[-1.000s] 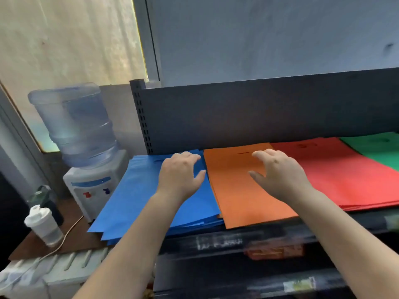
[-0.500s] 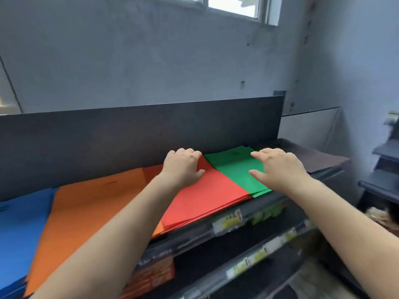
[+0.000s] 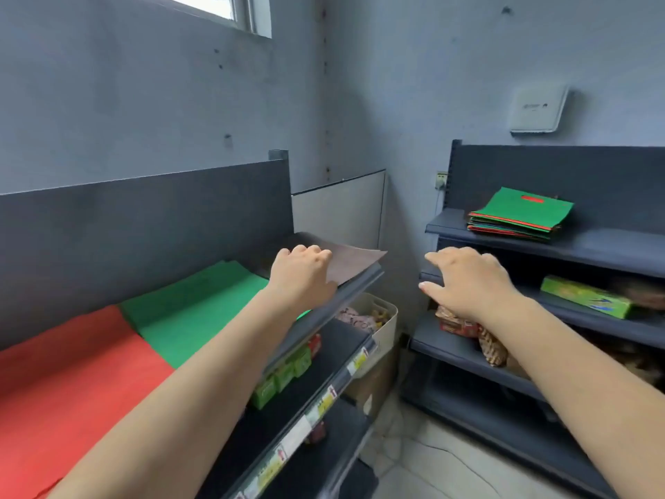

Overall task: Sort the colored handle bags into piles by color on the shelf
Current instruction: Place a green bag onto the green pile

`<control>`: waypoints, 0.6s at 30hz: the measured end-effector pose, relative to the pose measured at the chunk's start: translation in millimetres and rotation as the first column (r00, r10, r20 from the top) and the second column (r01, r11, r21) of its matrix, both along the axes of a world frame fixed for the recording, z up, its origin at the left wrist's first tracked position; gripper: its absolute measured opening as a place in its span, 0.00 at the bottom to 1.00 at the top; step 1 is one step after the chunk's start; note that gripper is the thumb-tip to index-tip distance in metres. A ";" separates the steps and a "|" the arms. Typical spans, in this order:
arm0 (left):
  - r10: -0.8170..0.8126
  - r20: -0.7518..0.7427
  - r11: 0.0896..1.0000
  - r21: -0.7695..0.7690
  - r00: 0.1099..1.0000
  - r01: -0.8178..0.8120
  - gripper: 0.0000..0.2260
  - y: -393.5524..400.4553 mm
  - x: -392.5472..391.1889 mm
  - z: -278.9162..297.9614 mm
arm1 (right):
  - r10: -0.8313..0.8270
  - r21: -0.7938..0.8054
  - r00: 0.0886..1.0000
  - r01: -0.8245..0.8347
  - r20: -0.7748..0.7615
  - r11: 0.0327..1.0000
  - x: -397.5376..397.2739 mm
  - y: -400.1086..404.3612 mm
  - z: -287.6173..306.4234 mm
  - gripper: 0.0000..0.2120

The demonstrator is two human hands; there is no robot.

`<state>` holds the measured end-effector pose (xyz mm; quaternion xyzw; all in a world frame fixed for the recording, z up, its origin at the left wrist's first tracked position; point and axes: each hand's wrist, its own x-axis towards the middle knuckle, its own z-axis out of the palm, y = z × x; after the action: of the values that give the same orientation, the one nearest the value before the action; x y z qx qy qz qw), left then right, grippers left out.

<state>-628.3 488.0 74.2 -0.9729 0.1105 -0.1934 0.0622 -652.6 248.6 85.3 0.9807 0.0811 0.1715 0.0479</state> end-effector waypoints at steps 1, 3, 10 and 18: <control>-0.036 0.000 0.999 -0.008 0.999 0.036 0.21 -15.6 13.9 0.1 | -0.028 0.000 1.000 0.028 -0.005 1.000 8.1 -14.2 -1.5 0.26; -0.099 0.009 0.995 -0.024 0.995 0.100 0.22 -45.6 43.4 0.2 | -0.082 -0.002 0.997 0.082 -0.010 0.997 26.4 -42.2 -4.4 0.26; -0.238 0.015 0.971 -0.024 0.971 0.238 0.22 -143.2 157.0 2.9 | -0.241 -0.030 0.970 0.241 -0.010 0.970 107.9 -132.3 -4.8 0.27; -0.339 0.011 0.941 -0.007 0.941 0.339 0.20 -236.0 275.8 3.2 | -0.367 -0.017 0.930 0.367 -0.015 0.930 208.4 -213.9 -10.1 0.25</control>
<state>-352.5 252.0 77.4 -0.9387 0.2751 -0.2065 0.0243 -444.2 34.7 75.2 0.9797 -0.1020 0.1504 0.0852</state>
